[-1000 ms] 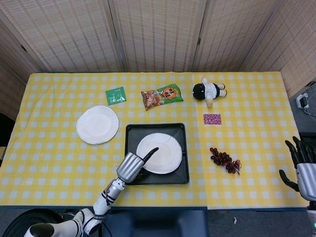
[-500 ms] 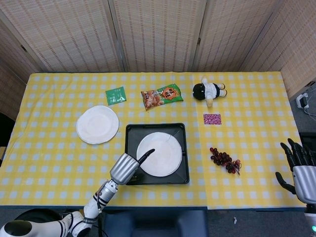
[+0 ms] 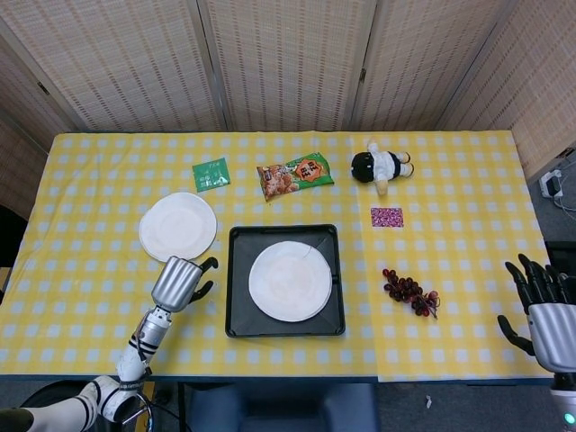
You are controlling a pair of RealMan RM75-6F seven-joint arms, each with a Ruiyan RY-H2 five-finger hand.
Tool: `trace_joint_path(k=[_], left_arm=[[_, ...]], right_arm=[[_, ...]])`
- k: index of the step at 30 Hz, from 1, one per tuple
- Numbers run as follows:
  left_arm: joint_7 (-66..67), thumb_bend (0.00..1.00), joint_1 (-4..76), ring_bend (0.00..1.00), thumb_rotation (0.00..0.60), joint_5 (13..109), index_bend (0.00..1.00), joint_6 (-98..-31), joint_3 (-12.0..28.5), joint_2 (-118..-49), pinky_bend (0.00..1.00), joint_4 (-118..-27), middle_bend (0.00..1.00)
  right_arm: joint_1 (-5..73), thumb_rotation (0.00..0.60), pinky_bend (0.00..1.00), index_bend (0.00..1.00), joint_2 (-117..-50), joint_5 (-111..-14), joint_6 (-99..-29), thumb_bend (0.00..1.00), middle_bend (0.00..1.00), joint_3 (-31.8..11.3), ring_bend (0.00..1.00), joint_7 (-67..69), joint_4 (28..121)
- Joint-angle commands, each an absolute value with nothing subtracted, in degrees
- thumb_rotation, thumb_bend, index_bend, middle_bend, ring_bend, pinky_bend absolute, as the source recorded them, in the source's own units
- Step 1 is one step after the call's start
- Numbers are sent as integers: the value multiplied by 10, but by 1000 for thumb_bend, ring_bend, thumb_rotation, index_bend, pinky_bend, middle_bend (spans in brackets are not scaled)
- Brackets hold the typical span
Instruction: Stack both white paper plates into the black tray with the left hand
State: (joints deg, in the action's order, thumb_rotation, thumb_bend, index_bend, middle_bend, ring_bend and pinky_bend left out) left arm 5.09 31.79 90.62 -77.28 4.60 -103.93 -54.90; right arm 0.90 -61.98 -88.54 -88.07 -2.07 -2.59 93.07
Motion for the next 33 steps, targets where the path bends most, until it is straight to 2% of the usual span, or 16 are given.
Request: trace_joint_path(k=[1, 17, 33], left_arm=[[33, 330, 313, 1000, 600, 893, 487, -762, 45, -1055, 1000, -496, 1000], [-26, 336, 320, 1000, 600, 868, 448, -738, 54, -1150, 1000, -261, 1000], [-56, 335, 337, 1000, 600, 852, 450, -703, 58, -1192, 1000, -161, 1000]], right_arm=[[10, 600, 0, 0, -621, -883, -878, 366, 0, -21, 0, -29, 931], [11, 600, 0, 0, -617, -873, -874, 365, 0, -27, 0, -23, 931], [11, 600, 0, 0, -617, -871, -873, 366, 0, -27, 0, -29, 933]])
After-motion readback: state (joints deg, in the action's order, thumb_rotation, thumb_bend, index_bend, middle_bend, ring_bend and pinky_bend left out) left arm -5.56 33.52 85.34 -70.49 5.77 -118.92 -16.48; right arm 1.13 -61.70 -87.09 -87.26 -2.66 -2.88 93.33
